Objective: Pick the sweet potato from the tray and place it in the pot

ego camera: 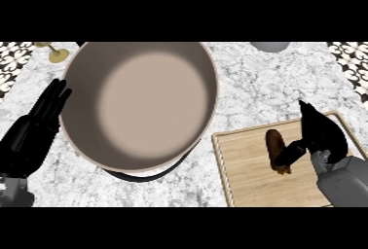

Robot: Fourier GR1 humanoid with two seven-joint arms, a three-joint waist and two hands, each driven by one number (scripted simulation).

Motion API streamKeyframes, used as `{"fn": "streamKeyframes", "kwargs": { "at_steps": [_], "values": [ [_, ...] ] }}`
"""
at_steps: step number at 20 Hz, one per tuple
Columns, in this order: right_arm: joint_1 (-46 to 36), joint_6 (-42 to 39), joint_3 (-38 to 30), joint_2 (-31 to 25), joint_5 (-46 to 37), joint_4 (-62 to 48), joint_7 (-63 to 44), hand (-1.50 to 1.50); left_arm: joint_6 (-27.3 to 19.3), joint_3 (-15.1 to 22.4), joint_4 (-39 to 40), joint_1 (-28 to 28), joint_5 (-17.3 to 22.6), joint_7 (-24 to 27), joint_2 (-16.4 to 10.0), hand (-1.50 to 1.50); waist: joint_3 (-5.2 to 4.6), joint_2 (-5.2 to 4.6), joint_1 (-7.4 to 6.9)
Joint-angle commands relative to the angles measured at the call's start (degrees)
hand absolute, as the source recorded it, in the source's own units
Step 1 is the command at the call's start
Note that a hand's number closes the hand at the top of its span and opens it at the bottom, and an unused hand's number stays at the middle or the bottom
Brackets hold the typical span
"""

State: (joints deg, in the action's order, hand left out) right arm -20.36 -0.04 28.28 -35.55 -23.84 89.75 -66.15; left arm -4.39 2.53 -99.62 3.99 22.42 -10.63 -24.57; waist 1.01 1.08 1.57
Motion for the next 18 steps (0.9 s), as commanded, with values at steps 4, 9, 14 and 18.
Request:
{"fn": "streamKeyframes", "kwargs": {
  "at_steps": [4, 9, 14, 18],
  "values": [
    [0.6, -1.4, 0.1, 2.9, -1.7, -2.0, -9.3, -1.5, 3.1, 8.7, 3.3, -2.1, 2.2, -4.5, 5.8, 0.0, -1.19, -1.31, 0.5],
    [1.9, -0.8, -1.3, 3.6, -3.3, -3.4, -8.0, -1.5, 4.1, 9.7, 2.3, -4.6, 0.9, -3.1, 6.5, 0.0, -1.17, -1.31, 0.38],
    [2.5, -1.4, -2.8, 4.5, -3.5, -5.0, -6.1, -1.5, 4.1, 8.7, 3.0, -4.9, 0.4, -2.6, 6.8, 0.0, -1.17, -1.37, 0.16],
    [4.7, 1.0, -2.4, 6.7, -6.1, -6.5, -5.2, -1.5, 4.2, 9.1, 1.9, -4.1, 0.4, -4.6, 6.9, 0.0, -1.09, -1.37, 0.39]
  ]
}}
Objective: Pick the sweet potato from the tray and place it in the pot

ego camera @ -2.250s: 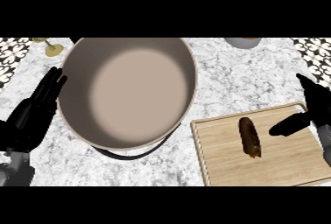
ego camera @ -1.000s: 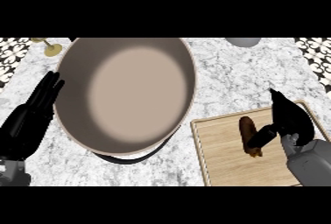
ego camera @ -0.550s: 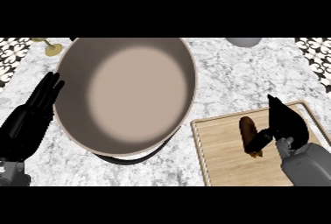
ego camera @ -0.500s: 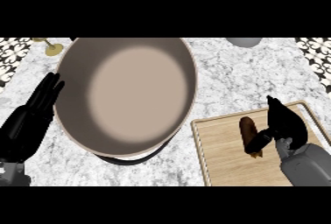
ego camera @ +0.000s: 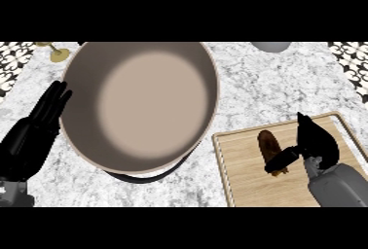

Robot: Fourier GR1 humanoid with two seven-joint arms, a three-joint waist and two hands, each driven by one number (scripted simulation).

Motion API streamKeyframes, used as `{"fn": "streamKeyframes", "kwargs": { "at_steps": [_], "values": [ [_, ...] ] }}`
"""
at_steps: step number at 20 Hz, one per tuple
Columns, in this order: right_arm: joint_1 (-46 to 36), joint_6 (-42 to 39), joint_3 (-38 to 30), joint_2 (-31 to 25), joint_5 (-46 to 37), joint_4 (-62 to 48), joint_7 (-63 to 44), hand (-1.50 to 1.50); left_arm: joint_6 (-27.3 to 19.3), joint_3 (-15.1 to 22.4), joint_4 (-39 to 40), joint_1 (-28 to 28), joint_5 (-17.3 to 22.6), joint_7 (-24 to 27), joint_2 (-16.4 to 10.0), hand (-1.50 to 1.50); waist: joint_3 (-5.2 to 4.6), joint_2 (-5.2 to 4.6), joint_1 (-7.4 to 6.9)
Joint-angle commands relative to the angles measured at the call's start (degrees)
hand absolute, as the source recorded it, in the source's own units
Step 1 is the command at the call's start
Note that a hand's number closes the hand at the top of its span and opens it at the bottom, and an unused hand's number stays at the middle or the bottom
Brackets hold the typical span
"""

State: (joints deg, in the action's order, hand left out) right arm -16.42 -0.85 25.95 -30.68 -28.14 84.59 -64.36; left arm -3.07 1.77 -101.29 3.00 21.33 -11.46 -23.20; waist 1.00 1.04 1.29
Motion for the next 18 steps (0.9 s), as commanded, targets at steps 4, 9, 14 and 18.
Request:
{"fn": "streamKeyframes", "kwargs": {
  "at_steps": [4, 9, 14, 18],
  "values": [
    [0.1, -0.7, -1.5, 1.7, -1.7, -2.2, -7.5, -1.5, 3.6, 8.8, 2.9, -3.9, 1.7, -3.0, 5.5, 0.0, -1.14, -1.25, 0.07],
    [2.6, 0.5, -1.7, 3.0, -3.1, -3.0, -5.0, -1.5, 2.9, 8.8, 2.9, -3.6, 1.0, -4.2, 6.2, 0.0, -1.08, -1.29, 0.32],
    [1.2, 0.2, -2.2, 5.2, -1.9, -2.1, 0.9, 1.5, 3.9, 9.5, 3.1, -4.0, 0.8, -4.2, 7.2, 0.0, -1.04, -1.37, -0.32],
    [1.2, 1.2, -1.9, 5.4, -4.7, -2.4, 2.1, 1.5, 3.6, 9.9, 2.2, -1.8, 0.8, -6.5, 7.4, 0.0, -1.01, -1.32, 0.23]
  ]
}}
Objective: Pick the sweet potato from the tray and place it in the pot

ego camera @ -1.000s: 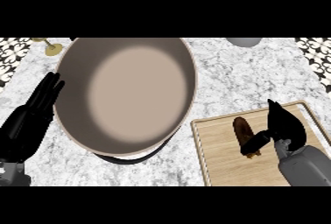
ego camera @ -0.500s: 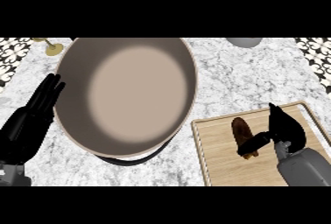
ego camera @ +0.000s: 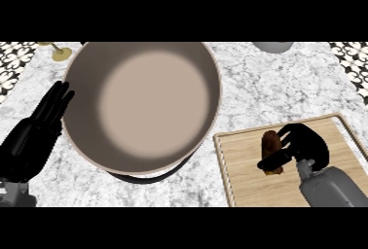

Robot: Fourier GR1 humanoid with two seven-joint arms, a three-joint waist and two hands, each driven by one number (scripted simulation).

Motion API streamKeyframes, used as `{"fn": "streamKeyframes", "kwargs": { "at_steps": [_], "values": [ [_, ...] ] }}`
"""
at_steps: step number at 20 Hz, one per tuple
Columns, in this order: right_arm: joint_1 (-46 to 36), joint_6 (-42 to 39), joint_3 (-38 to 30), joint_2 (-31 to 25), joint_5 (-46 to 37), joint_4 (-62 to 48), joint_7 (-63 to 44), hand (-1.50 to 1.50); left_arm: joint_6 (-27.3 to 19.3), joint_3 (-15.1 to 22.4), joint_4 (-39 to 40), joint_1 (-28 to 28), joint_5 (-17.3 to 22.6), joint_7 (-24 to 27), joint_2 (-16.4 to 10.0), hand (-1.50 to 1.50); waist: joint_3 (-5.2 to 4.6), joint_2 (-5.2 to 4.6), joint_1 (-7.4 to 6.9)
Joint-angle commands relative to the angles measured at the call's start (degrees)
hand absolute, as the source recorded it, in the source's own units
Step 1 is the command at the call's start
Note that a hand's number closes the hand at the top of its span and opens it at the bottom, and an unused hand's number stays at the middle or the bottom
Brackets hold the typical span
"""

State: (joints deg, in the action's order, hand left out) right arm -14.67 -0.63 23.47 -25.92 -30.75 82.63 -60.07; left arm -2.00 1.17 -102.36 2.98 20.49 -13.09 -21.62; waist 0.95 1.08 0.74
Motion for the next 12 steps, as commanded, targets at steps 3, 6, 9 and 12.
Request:
{"fn": "streamKeyframes", "kwargs": {
  "at_steps": [3, 6, 9, 12],
  "values": [
    [-0.3, 0.6, 1.0, 0.9, -3.3, -1.4, -2.0, 1.5, 3.3, 9.0, 3.4, -2.8, 1.8, -4.5, 5.1, 0.0, -0.99, -1.3, 0.24],
    [-3.1, -0.7, 1.0, 1.6, -4.2, -1.4, -2.5, 1.5, 3.3, 9.9, 6.5, -2.6, 0.2, -1.9, 6.9, 0.0, -1.09, -1.7, 0.69],
    [-0.6, 0.8, 7.3, 2.6, -7.1, 2.3, 6.7, 1.5, 3.4, 8.6, 5.6, -2.6, 0.6, -2.5, 6.5, 0.0, -1.01, -1.42, 0.63],
    [-2.5, 0.6, 14.4, 3.5, -8.8, 6.7, 17.4, 1.5, 4.3, 7.5, 4.5, -1.8, 1.6, -4.1, 5.4, 0.0, -0.9, -1.54, 0.05]
  ]
}}
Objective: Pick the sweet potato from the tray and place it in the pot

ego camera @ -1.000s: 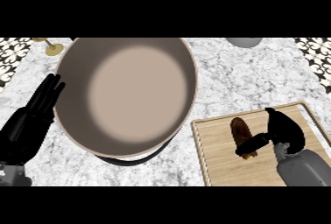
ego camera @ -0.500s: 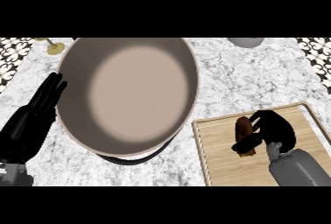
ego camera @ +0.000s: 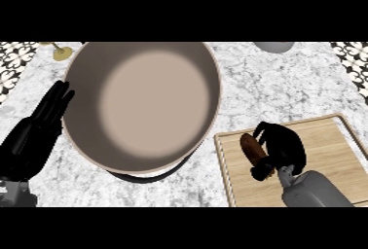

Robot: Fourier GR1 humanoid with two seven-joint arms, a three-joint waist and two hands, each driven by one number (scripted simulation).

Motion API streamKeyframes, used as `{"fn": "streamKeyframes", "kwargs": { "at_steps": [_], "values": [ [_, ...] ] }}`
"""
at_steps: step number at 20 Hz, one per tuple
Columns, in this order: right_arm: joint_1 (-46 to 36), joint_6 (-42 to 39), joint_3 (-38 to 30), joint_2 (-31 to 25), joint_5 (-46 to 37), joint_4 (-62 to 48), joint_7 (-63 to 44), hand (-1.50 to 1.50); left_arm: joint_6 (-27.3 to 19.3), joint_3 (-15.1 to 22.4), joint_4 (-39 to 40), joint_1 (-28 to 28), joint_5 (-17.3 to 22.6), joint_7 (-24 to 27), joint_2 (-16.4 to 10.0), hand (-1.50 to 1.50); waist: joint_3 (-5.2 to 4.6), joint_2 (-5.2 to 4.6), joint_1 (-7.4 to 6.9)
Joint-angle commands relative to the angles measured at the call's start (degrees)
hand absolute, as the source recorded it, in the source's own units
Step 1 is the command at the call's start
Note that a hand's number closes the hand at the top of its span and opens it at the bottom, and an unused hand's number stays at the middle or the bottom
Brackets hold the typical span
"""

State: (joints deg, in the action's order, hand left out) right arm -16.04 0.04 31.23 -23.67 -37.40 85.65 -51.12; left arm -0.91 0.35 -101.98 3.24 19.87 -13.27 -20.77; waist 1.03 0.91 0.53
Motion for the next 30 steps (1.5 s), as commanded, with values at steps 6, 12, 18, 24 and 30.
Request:
{"fn": "streamKeyframes", "kwargs": {
  "at_steps": [6, 12, 18, 24, 30],
  "values": [
    [2.8, 6.2, 13.3, -0.9, -8.9, 7.1, 17.2, 1.5, 3.3, 7.7, 5.3, -3.0, 1.9, -3.2, 5.5, 0.0, -1.07, -1.05, 1.62],
    [2.9, 13.7, 9.1, -3.9, -16.2, 17.8, 13.3, 1.5, 1.9, 7.1, 4.1, -4.1, 0.3, -4.3, 5.9, 0.0, -1.11, -0.28, 3.82],
    [4.9, 15.4, 9.0, -6.3, -17.4, 30.9, 15.1, 1.5, 2.5, 6.4, 2.5, -4.9, 0.6, -5.0, 6.0, 0.0, -1.11, -0.28, 3.63],
    [1.9, 13.0, 8.6, -4.3, -15.4, 41.9, 14.0, 1.5, 4.9, 6.1, 3.6, -6.1, 0.9, -3.4, 6.0, 0.0, -1.2, -0.83, 2.09],
    [-2.4, 8.0, 7.7, -1.2, -13.5, 47.2, 9.4, 1.5, 4.4, 7.6, 3.6, -4.7, -1.1, -3.2, 7.3, 0.0, -1.26, -1.05, 1.7]
  ]
}}
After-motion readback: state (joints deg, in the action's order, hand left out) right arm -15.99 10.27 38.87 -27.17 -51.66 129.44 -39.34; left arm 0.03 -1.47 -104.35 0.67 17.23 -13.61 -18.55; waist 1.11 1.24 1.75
